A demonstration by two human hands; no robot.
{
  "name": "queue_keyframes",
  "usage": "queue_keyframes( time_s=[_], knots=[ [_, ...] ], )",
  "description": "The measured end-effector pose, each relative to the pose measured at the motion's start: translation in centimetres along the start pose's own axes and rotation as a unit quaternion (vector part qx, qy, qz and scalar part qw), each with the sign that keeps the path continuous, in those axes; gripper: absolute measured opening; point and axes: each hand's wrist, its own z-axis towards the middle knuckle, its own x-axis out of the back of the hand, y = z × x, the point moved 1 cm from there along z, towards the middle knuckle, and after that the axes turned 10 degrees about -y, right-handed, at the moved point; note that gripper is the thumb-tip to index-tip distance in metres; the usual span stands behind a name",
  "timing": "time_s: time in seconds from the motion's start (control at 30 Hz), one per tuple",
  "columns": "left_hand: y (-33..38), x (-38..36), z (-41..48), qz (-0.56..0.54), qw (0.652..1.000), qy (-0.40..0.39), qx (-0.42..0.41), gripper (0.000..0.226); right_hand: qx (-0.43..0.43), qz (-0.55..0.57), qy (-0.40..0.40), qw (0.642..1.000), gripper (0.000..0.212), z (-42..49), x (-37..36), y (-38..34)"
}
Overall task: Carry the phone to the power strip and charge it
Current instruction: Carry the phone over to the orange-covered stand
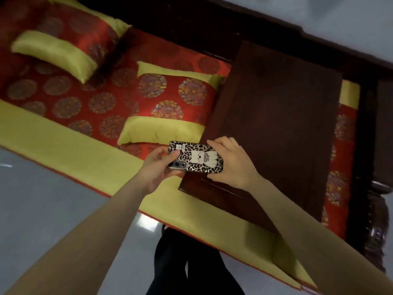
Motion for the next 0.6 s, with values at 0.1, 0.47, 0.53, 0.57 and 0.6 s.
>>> queue_keyframes(
  time_s=[0.1,0.47,0.53,0.57,0.6],
  knots=[
    [0.4,4.2,-4.0,-0.034,0.998,0.042,-0.036,0.010,0.056,-0.043,-0.033,0.997,0.092,2.8,0.0,-5.0],
    [-1.1,24.4,-22.9,-0.170,0.953,0.213,-0.134,0.025,0.240,-0.120,-0.138,0.953,0.088,11.3,-8.1,-31.7],
    [-1.6,29.0,-26.4,-0.188,0.942,0.241,-0.141,0.028,0.266,-0.115,-0.152,0.945,0.083,12.4,-10.5,-37.5],
    [-1.8,31.2,-28.1,-0.194,0.937,0.253,-0.144,0.026,0.278,-0.112,-0.159,0.941,0.082,12.9,-11.7,-40.3],
    [-2.1,33.4,-29.8,-0.201,0.932,0.264,-0.145,0.021,0.288,-0.111,-0.167,0.936,0.082,13.4,-12.9,-43.0]
  ],
)
